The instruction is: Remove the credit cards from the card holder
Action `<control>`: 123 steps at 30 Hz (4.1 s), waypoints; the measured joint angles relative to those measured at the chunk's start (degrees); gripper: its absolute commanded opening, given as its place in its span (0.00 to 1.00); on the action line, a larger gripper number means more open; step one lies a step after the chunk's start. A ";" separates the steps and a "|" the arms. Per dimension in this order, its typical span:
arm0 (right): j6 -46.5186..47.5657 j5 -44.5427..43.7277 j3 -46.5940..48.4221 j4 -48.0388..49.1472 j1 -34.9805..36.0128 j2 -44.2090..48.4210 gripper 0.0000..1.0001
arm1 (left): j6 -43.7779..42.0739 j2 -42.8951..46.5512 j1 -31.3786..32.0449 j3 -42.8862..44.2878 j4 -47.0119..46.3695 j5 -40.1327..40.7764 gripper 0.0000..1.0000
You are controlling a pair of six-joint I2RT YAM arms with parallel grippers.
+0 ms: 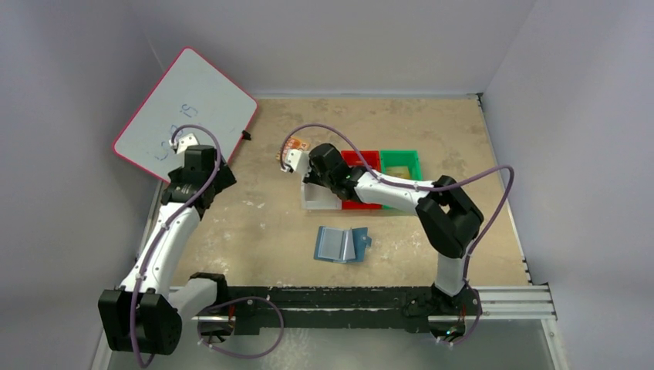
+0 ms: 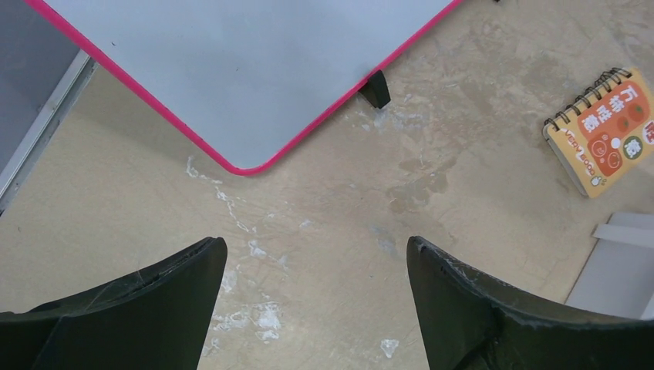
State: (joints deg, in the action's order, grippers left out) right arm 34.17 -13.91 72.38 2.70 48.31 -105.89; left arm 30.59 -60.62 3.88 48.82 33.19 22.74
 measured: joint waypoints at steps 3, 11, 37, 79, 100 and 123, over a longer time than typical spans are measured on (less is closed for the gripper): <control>2.29 -0.20 0.63 -0.83 0.00 -2.08 0.00 | 0.00 1.42 0.00 0.00 -0.07 0.28 0.86; 6.93 -1.53 3.91 -1.97 0.00 -6.14 0.00 | -0.02 2.84 0.00 0.00 -0.11 1.49 0.85; 8.98 -4.57 7.28 0.63 -1.31 -12.50 0.27 | -0.24 3.80 0.00 -0.04 -0.11 2.34 0.83; 4.26 3.43 7.28 -1.22 -3.69 -11.32 0.50 | -1.29 0.20 0.00 -0.52 -0.13 -1.46 0.79; -16.92 7.48 -0.87 1.18 -3.72 9.42 0.55 | -1.33 -0.76 0.00 -0.55 -0.13 -2.21 0.78; -62.12 8.66 10.43 -17.09 -3.87 -5.55 0.29 | -1.73 -1.42 0.00 -0.72 -0.52 -3.04 0.77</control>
State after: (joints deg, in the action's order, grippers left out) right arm -27.94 -5.26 82.81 -14.39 44.45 -111.44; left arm 28.86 -62.04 3.88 48.10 32.67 19.70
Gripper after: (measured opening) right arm 0.296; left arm 0.770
